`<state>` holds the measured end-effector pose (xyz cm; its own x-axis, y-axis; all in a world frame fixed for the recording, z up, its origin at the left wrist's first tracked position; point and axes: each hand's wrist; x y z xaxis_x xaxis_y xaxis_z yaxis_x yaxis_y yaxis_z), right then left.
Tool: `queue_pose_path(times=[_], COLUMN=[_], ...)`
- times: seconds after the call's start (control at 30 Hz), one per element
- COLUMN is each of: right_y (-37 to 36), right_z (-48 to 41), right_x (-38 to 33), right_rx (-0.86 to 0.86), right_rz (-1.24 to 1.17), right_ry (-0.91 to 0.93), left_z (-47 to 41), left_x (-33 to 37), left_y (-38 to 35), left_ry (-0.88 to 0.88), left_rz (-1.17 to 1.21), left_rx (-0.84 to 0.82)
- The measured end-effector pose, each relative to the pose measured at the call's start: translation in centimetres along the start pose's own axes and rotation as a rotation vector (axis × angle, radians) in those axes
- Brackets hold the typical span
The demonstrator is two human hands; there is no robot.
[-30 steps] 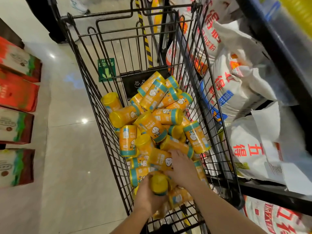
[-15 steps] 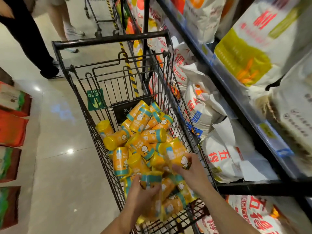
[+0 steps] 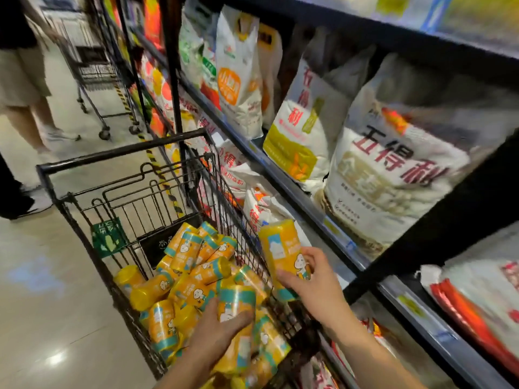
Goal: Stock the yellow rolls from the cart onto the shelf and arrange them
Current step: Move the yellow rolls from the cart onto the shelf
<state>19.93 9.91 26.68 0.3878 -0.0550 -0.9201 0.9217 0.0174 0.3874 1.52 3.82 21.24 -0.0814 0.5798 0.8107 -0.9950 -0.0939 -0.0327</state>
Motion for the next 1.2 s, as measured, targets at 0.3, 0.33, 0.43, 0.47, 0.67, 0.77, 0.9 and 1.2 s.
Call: queue_pose_path(times=[0.3,0.33,0.43,0.47,0.67,0.77,0.9,1.2], right_y=[8.2,9.1,11.8,12.7,17.9,20.6,24.1,32.0], right_z=[5.2,5.7,7.5,8.2,12.8,15.6,19.5,27.3], right_x=[-7.5,-8.1,-9.8,-10.5,-13.3,-14.3,-15.1,-16.3], right_rx=[0.208,0.224,0.276,0.291,0.380,0.396,0.427,0.539], right_rz=[-0.081,-0.085,-0.087,-0.085,-0.101,-0.118,-0.120,-0.072], right_ry=[0.176,0.197,0.260,0.283,0.414,0.468,0.521,0.586], left_z=[4.0,4.8,6.7,7.8,13.8,17.2,21.2,29.6], left_x=[7.6,8.7,11.1,12.0,16.1,17.5,19.0,20.9], left_y=[-2.9,-3.4,-4.9,-5.5,-8.6,-10.1,-12.1,-18.8], left_ry=[-0.120,-0.136,-0.243,-0.278,-0.637,-0.747,-0.839,-1.073], left_rz=[-0.194,-0.227,-0.333,-0.376,-0.593,-0.631,-0.635,-0.668], left_rx=[-0.216,-0.238,-0.275,-0.278,-0.246,-0.211,-0.196,-0.146])
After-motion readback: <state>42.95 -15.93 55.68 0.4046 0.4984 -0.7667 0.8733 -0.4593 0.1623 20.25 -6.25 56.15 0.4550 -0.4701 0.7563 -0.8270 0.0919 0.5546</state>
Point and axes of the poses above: each hand's wrist, its own z-axis away from the middle knuckle, its own y-axis out of the back of the hand, x = y × z, and after that the axes turned 5 degrees about y, right-handed
